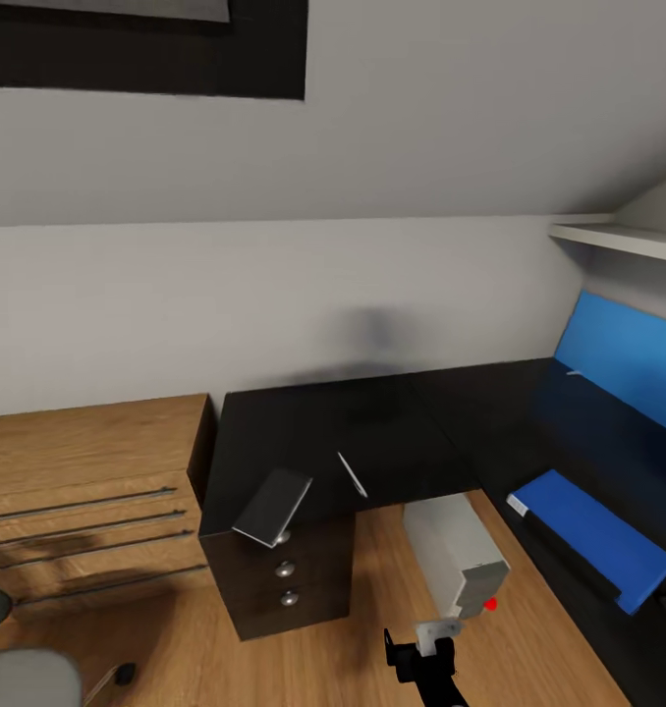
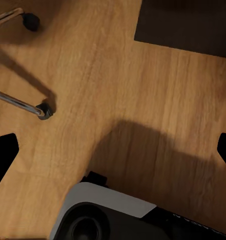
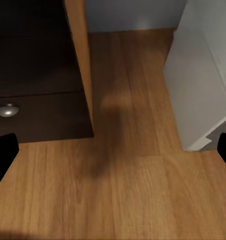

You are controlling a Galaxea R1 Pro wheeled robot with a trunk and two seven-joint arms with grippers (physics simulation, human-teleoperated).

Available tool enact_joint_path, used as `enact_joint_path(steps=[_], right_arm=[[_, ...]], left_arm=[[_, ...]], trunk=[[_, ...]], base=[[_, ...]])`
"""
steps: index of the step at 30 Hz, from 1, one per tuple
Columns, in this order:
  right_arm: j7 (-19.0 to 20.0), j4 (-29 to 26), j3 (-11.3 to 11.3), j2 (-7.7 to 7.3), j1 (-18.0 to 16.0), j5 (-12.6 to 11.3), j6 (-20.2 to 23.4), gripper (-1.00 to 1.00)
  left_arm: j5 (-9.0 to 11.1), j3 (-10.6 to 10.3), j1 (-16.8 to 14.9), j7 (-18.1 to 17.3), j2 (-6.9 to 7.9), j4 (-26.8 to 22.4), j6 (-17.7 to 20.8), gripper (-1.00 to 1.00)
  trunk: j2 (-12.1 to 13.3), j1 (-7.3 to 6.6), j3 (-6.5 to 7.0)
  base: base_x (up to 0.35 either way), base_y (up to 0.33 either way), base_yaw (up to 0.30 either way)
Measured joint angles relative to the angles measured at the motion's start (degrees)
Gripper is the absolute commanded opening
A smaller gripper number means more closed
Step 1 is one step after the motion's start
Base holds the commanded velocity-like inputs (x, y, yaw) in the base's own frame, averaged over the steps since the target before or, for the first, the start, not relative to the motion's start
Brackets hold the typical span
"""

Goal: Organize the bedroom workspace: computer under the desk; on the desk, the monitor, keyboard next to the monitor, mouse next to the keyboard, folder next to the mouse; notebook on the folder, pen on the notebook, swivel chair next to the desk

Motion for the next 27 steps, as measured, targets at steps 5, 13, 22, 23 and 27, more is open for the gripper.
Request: enact_joint_path(steps=[5, 13, 22, 23, 27], right_arm=[[-0.01, 0.00, 0.00, -0.07, 0.00, 0.01, -0.16, 1.00], [0.00, -0.06, -0.01, -0.25, 0.00, 0.03, -0.61, 1.00], [0.00, -0.08, 0.01, -0.36, 0.00, 0.04, -0.76, 1.00], [0.00, -0.08, 0.02, -0.36, 0.00, 0.04, -0.76, 1.00], [0.00, -0.08, 0.04, -0.26, 0.00, 0.04, -0.75, 1.00]], left_arm=[[-0.05, 0.00, 0.00, 0.00, -0.04, 0.00, 0.00, 1.00], [-0.09, -0.06, 0.00, 0.00, -0.07, 0.01, 0.00, 1.00], [-0.16, -0.07, -0.01, 0.01, -0.03, 0.02, -0.01, 1.00], [-0.16, -0.10, -0.01, 0.01, -0.02, 0.02, -0.01, 1.00], [-0.14, -0.13, 0.00, 0.01, -0.02, 0.01, 0.00, 1.00]], trunk=[[0.00, 0.00, 0.00], [0.00, 0.00, 0.00], [0.00, 0.00, 0.00], [0.00, 0.00, 0.00], [0.00, 0.06, 0.00]], base=[[0.000, 0.000, 0.283], [0.000, 0.000, 0.201], [0.000, 0.000, 0.016], [0.000, 0.000, 0.000], [-0.145, -0.067, 0.165]])
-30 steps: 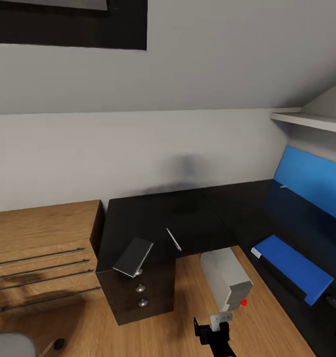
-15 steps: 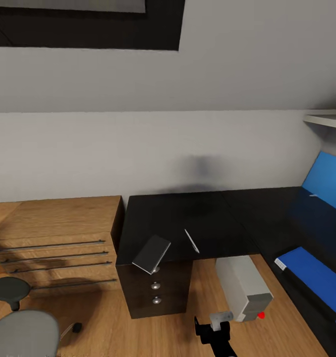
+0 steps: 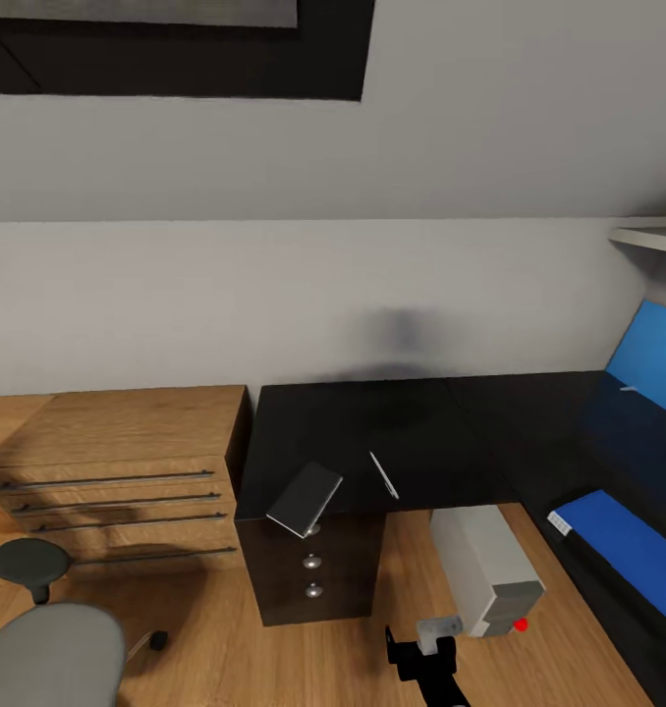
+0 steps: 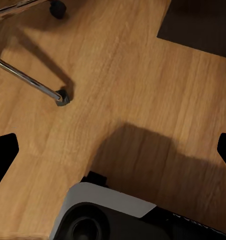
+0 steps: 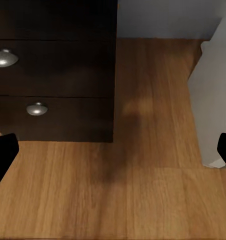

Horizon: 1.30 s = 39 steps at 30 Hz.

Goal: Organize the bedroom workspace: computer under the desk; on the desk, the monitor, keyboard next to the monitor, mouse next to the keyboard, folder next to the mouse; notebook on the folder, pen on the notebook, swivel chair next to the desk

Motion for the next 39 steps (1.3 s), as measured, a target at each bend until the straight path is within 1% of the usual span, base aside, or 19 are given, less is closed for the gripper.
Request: enact_joint_path(steps=[23, 39], right_arm=[[-0.02, 0.00, -0.04, -0.02, 0.00, -0.01, -0.09, 1.00], [-0.01, -0.23, 0.04, -0.45, 0.01, 0.08, -0.03, 1.00]], left_arm=[[0.07, 0.04, 0.00, 0.00, 0.02, -0.01, 0.00, 1.00], [0.06, 0.05, -0.01, 0.00, 0.02, 0.01, 0.00, 1.00]], trunk=[[0.00, -0.06, 0.00], [0.00, -0.06, 0.00]], base=[[-0.010, -0.005, 0.252], [0.000, 0.000, 0.025]])
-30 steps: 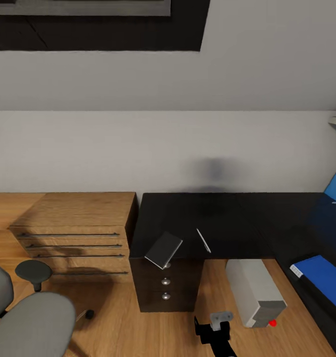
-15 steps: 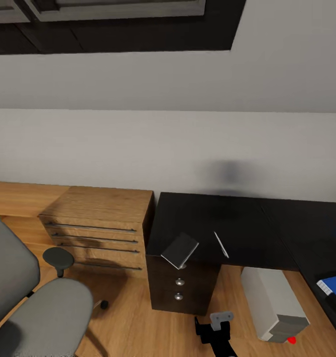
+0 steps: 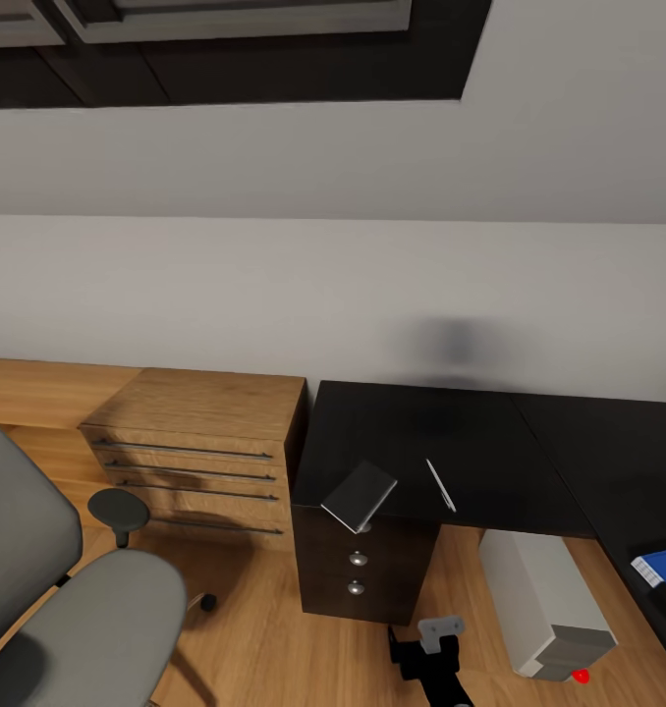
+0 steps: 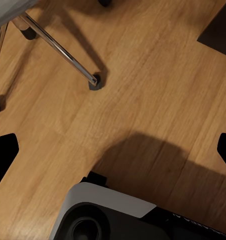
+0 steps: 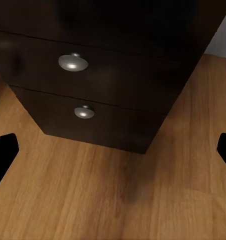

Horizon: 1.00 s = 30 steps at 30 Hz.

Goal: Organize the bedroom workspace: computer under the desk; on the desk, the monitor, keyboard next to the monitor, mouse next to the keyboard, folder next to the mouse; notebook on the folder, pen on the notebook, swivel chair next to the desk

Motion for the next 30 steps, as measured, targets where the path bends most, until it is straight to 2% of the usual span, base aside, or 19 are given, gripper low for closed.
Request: enact_joint_path(steps=[6, 9, 11, 13, 14, 15, 16, 17, 18, 19, 20, 21, 22, 23, 25, 26, 28, 30], right_arm=[[-0.21, -0.66, -0.07, 0.13, -0.05, 0.01, 1.05, 1.00], [-0.30, -3.07, -0.31, 0.47, -0.15, -0.25, 1.98, 1.00], [-0.08, -5.01, -0.49, 0.71, -0.25, -1.06, 2.25, 1.00], [0.47, -6.22, -0.84, 0.92, -0.46, -3.96, 2.41, 1.00], [1.35, -6.67, -1.07, 1.07, -0.90, -7.38, 2.49, 1.00], [2.08, -6.86, -1.12, 1.17, -1.24, -9.58, 2.56, 1.00], [3.79, -7.15, -1.07, 1.38, -2.12, -14.44, 3.00, 1.00], [4.89, -7.26, -1.01, 1.47, -2.69, -17.23, 3.48, 1.00], [7.47, -7.47, -0.95, 1.57, -3.84, -22.45, 5.15, 1.00], [10.82, -7.76, -0.94, 1.58, -4.94, -27.77, 7.84, 1.00], [12.85, -8.06, -0.96, 1.58, -5.41, -30.43, 9.60, 1.00], [17.03, -9.15, -0.95, 1.57, -6.04, -34.97, 13.51, 1.00], [21.26, -10.90, -1.01, 1.57, -6.46, -38.41, 18.01, 1.00], [23.45, -11.95, -1.08, 1.59, -6.62, -39.98, 20.44, 1.00], [30.98, -15.85, -1.49, 1.63, -6.97, -45.01, 29.69, 1.00], [32.61, -16.72, -1.55, 1.64, -7.02, -46.21, 31.94, 1.00], [38.61, -19.97, -1.38, 1.54, -7.16, -52.13, 40.04, 1.00], [40.96, -21.42, -1.32, 1.50, -7.18, -54.79, 42.87, 1.00]], left_arm=[[0.07, 0.05, 0.00, 0.00, 0.00, 0.00, 0.00, 1.00], [0.08, 0.08, 0.00, 0.00, 0.00, 0.00, 0.00, 1.00], [0.08, 0.09, 0.00, 0.00, 0.00, 0.00, 0.00, 1.00], [0.05, 0.06, 0.00, 0.00, -0.04, 0.00, 0.00, 1.00], [0.07, 0.04, 0.00, 0.00, -0.06, 0.00, 0.00, 1.00], [0.07, 0.03, 0.00, 0.00, -0.07, 0.00, 0.00, 1.00], [0.08, 0.02, 0.00, 0.00, -0.07, 0.00, 0.00, 1.00], [0.08, 0.01, 0.00, 0.01, -0.08, 0.00, 0.00, 1.00], [0.12, 0.01, 0.00, 0.04, -0.08, -0.01, 0.00, 1.00], [0.14, 0.00, 0.00, 0.05, -0.10, -0.04, 0.00, 1.00], [0.15, 0.00, 0.00, 0.06, -0.11, -0.05, 0.00, 1.00], [0.16, 0.00, 0.00, 0.07, -0.14, -0.06, 0.00, 1.00], [0.17, 0.00, 0.00, 0.07, -0.15, -0.07, 0.00, 1.00], [0.18, 0.00, 0.00, 0.08, -0.17, -0.07, 0.00, 1.00], [0.18, 0.00, 0.00, 0.08, -0.23, -0.08, 0.00, 1.00], [0.19, 0.00, 0.00, 0.08, -0.23, -0.08, 0.00, 1.00], [0.18, -0.03, 0.00, 0.08, -0.31, -0.08, 0.00, 1.00], [0.19, -0.06, 0.00, 0.08, -0.33, -0.08, 0.04, 1.00]], trunk=[[0.00, 0.00, 0.00], [0.00, 0.00, 0.00], [0.00, 0.00, 0.00], [0.00, 0.00, 0.00], [0.00, 0.00, 0.00], [0.00, 0.00, 0.00], [0.00, 0.00, 0.01], [0.00, 0.00, 0.00], [0.00, 0.00, 0.01], [0.00, 0.00, 0.01], [0.00, 0.00, 0.00], [0.00, 0.00, 0.00], [-0.39, 0.21, -0.17], [-0.79, 0.43, -0.35], [-1.59, 0.87, -0.71], [-1.99, 1.09, -0.89], [-2.79, 1.53, -1.25], [-3.60, 1.97, -1.61]], base=[[0.000, 0.000, 0.000], [0.000, 0.000, 0.000], [0.000, 0.000, 0.000], [0.000, 0.000, 0.000], [0.000, 0.000, 0.000], [0.000, 0.000, 0.000], [0.000, 0.000, 0.000], [0.000, 0.000, 0.000], [0.000, 0.000, 0.000], [0.000, 0.000, 0.000], [0.000, 0.000, 0.000], [0.000, 0.000, 0.000], [0.000, 0.000, 0.000], [0.000, 0.000, 0.000], [0.000, 0.000, 0.000], [0.000, 0.000, 0.000], [0.000, 0.000, 0.000], [0.000, 0.000, 0.000]])
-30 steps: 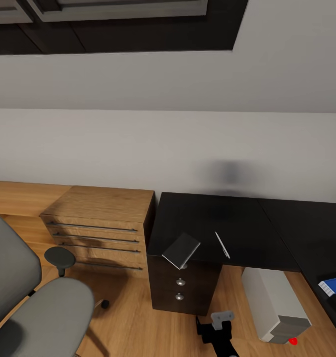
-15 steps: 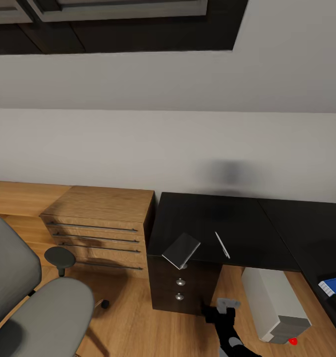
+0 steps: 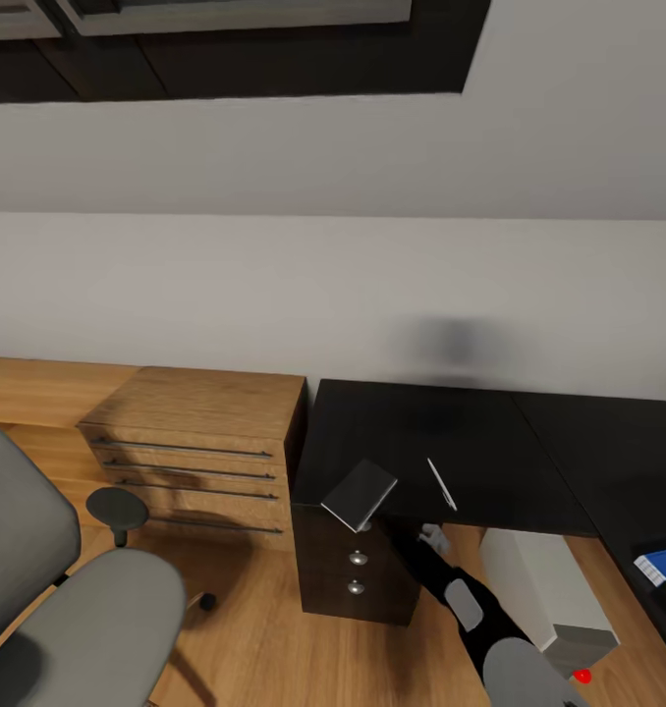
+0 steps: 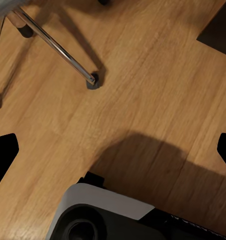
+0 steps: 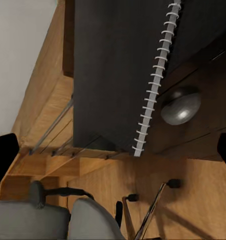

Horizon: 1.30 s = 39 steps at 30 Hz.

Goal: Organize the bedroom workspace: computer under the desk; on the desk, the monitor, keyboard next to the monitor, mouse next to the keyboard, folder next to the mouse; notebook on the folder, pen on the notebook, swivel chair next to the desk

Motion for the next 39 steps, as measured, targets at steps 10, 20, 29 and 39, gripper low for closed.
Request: enact_joint_path(steps=[10, 20, 29, 39], right_arm=[[3.39, -1.60, 0.10, -0.26, -0.02, -2.91, 2.30, 1.00], [3.43, -1.56, 0.10, -0.64, -0.02, -2.94, 2.29, 1.00], [3.27, -1.46, 0.03, -1.05, -0.03, -2.95, 2.37, 1.00], [3.39, -1.47, -0.07, -3.02, -0.03, -3.03, 2.46, 1.00]], left_arm=[[0.01, -0.03, 0.00, 0.00, -0.02, 0.01, 0.04, 1.00], [-0.01, -0.04, 0.00, 0.00, -0.02, 0.00, 0.05, 1.00], [-0.05, -0.04, 0.01, 0.00, 0.00, -0.02, 0.03, 1.00], [-0.08, -0.03, 0.00, 0.00, -0.02, 0.00, 0.00, 1.00]], trunk=[[-4.01, 2.20, -1.80], [-8.03, 4.40, -3.60], [-11.64, 6.37, -5.22], [-15.66, 8.57, -7.01]], base=[[0.000, 0.000, 0.000], [0.000, 0.000, 0.000], [0.000, 0.000, 0.079], [0.000, 0.000, 0.112]])
